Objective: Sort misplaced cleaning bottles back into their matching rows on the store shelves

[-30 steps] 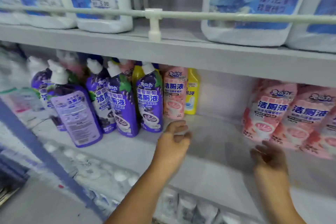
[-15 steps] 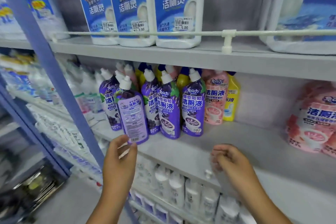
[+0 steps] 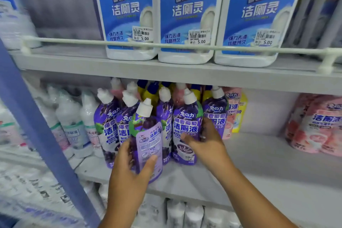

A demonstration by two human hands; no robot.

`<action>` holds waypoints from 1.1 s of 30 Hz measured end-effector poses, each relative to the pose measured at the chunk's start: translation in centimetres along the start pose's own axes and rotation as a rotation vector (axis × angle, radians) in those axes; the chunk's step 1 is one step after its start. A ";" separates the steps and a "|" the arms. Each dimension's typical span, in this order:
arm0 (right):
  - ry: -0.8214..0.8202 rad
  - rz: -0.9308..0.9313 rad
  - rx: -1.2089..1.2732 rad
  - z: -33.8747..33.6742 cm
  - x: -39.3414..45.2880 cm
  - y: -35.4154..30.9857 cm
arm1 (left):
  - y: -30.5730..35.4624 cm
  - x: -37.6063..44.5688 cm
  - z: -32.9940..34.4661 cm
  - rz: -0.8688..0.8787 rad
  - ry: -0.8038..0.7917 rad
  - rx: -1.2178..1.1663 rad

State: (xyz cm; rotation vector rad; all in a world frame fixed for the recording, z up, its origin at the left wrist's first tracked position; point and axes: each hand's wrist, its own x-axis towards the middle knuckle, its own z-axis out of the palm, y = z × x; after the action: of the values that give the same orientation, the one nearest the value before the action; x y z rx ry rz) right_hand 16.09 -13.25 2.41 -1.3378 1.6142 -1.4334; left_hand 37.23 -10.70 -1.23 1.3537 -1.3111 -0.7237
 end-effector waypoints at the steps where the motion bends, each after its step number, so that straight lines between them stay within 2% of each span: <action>1: 0.005 0.008 0.001 0.5 0.3 0.4 | 0.0 0.3 -0.1 0.001 -0.007 0.012; 6: 0.053 0.017 0.009 -0.3 0.1 0.8 | 0.9 0.5 -0.4 -0.010 -0.031 0.087; 9: 0.131 -0.019 0.055 -4.1 -1.7 1.0 | 1.7 -0.3 0.4 -0.011 -0.057 0.069; 13: 0.249 -0.099 0.072 -11.4 -2.1 1.7 | 2.2 -1.4 2.8 -0.066 -0.194 -0.060; 15: 0.316 -0.103 0.017 -13.9 -0.9 3.0 | 2.9 -2.0 4.6 -0.074 -0.251 -0.099; 18: 0.329 -0.074 -0.100 -16.0 1.4 5.4 | 4.2 -2.9 8.2 -0.062 -0.319 -0.121; 25: 0.311 -0.125 -0.185 -18.5 5.2 8.0 | 7.0 -3.3 16.4 0.011 -0.420 -0.077; 28: 0.478 -0.113 -0.107 -18.9 4.0 8.0 | 7.0 -3.5 19.7 0.037 -0.399 -0.034; 30: 0.570 -0.203 -0.029 -18.3 1.8 7.3 | 7.3 -3.4 21.2 0.049 -0.396 0.002; 33: 0.469 -0.285 0.015 -16.3 -0.5 5.5 | 8.1 -2.6 21.8 0.114 -0.500 0.135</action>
State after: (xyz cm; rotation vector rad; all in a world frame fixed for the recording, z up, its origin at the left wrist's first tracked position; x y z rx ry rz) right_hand -0.07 -7.42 0.99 -1.3300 1.7372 -2.0474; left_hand 13.93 -12.80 0.32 1.2324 -1.8442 -0.9453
